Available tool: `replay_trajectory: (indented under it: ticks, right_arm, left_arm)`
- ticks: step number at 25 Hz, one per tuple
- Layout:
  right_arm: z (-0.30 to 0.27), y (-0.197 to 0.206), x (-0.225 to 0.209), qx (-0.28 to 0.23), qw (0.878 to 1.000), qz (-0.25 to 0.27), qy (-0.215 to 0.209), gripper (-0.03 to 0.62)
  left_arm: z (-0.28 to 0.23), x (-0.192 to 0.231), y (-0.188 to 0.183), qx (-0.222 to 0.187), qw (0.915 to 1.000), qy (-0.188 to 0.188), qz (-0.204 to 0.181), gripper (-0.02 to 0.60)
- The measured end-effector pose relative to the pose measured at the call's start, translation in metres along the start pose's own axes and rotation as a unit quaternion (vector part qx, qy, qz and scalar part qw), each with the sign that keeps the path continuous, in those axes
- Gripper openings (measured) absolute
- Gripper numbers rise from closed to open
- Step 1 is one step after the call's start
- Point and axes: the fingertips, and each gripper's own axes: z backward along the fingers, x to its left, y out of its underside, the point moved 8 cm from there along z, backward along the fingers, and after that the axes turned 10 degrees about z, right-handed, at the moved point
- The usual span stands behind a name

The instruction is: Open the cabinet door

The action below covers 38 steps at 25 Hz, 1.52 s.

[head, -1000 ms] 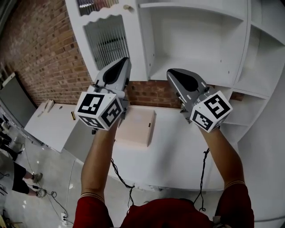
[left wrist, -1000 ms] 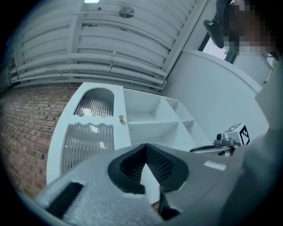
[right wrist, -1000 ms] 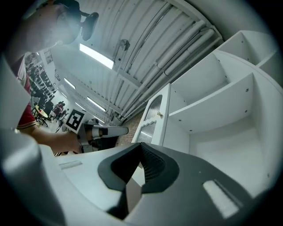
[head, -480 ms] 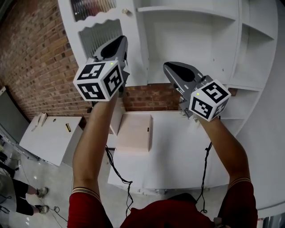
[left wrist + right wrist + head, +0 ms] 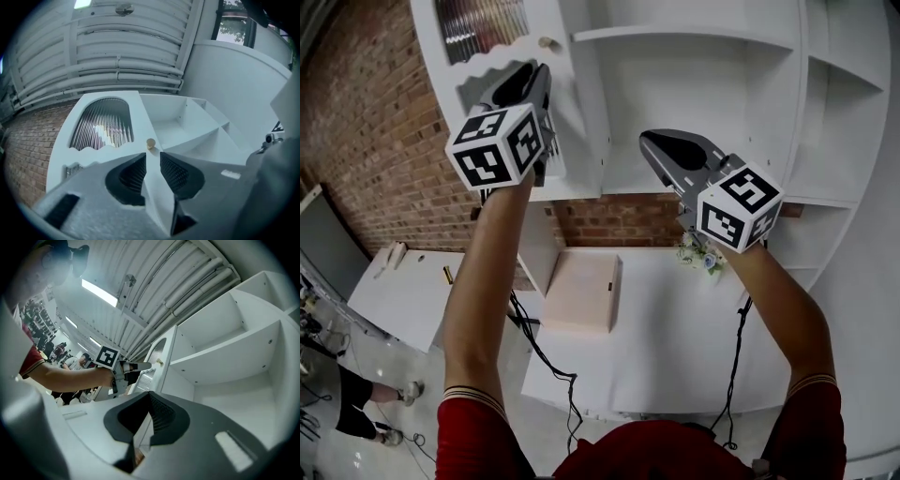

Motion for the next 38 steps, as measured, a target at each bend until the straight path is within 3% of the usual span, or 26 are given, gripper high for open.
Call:
replay_trajectory:
  ticks: [12, 22, 27, 32, 38]
  right_arm:
    - [0.013, 0.014, -0.024, -0.007, 1.000, 0.006, -0.017, 0.012]
    - [0.033, 0.022, -0.034, 0.001, 1.000, 0.012, -0.008, 0.012]
    - [0.035, 0.021, -0.032, 0.006, 1.000, 0.012, -0.007, 0.012]
    - [0.037, 0.018, -0.031, 0.008, 1.000, 0.009, -0.003, 0.012]
    - [0.043, 0.016, -0.025, 0.008, 1.000, 0.008, -0.001, 0.012]
  left_arm:
    - [-0.038, -0.007, -0.014, 0.006, 0.9985, -0.033, -0.043, 0.137]
    - [-0.052, -0.007, -0.016, 0.011, 0.9963, -0.046, -0.071, 0.119]
    - [-0.054, -0.004, -0.017, 0.010, 0.9974, -0.040, -0.059, 0.087]
    - [-0.050, 0.000, -0.021, 0.005, 0.9997, -0.022, -0.011, 0.084]
    - [-0.037, -0.004, -0.027, 0.001, 0.9994, -0.025, -0.024, 0.081]
